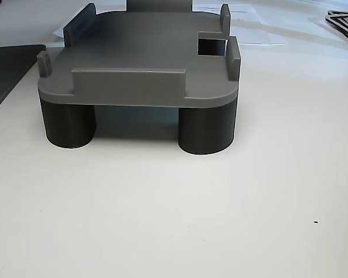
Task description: Move top rectangular frame to the holder.
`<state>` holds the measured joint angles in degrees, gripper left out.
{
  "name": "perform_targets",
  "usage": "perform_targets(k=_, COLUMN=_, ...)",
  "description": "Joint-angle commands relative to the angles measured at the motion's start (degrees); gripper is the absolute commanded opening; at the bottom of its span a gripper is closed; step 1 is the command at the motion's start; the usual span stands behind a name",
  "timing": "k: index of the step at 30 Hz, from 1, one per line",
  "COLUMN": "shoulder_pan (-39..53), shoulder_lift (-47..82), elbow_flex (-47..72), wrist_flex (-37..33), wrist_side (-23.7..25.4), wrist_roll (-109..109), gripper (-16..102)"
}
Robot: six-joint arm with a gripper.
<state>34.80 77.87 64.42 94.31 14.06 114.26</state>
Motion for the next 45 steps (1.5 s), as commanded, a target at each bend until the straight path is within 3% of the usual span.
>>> perform_targets(k=1, shoulder_pan=-1.14, shoulder_lift=0.88, elbow_flex=-1.67, wrist_flex=0.62, wrist_side=-0.79, wrist_roll=4.31, gripper=-12)
perform_targets(k=13, shoulder_pan=-2.55, shoulder_lift=5.01, elbow_flex=8.44, wrist_flex=0.62, wrist_side=-5.01, wrist_roll=8.09, gripper=-12)
perform_targets(k=30, shoulder_pan=-5.98, shoulder_lift=-0.35, elbow_flex=5.45, wrist_flex=0.62, wrist_side=-8.61, wrist_roll=9.93, gripper=-12)
perform_targets(k=45, shoulder_pan=-6.15, shoulder_lift=0.26, elbow_flex=8.61, wrist_flex=0.62, wrist_side=-8.88, wrist_roll=8.35, gripper=-12)
